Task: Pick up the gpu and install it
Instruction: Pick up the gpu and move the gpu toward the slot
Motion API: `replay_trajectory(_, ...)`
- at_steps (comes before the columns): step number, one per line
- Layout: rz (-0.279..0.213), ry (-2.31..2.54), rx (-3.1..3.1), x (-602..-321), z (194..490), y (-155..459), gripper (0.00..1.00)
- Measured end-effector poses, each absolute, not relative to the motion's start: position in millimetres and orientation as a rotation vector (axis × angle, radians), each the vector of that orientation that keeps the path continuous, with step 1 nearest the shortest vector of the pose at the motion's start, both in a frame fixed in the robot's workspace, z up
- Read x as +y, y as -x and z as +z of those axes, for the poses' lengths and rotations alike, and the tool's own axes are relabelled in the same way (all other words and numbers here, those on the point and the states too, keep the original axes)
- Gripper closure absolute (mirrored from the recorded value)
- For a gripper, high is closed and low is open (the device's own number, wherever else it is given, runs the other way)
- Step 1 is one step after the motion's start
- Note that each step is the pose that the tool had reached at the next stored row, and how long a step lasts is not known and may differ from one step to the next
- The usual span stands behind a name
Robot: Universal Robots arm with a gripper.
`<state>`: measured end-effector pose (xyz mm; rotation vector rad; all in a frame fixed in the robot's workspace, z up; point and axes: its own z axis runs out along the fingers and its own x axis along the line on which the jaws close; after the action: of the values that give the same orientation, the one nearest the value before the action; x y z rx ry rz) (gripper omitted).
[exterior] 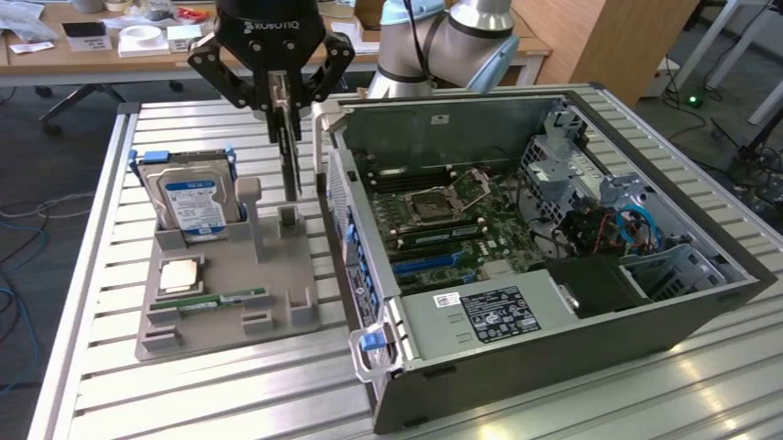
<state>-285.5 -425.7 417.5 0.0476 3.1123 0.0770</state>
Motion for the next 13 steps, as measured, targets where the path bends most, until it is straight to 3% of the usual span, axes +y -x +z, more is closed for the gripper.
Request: replay_trajectory(13, 0.077, -0.048, 3.112, -426, 417, 243, 0.74)
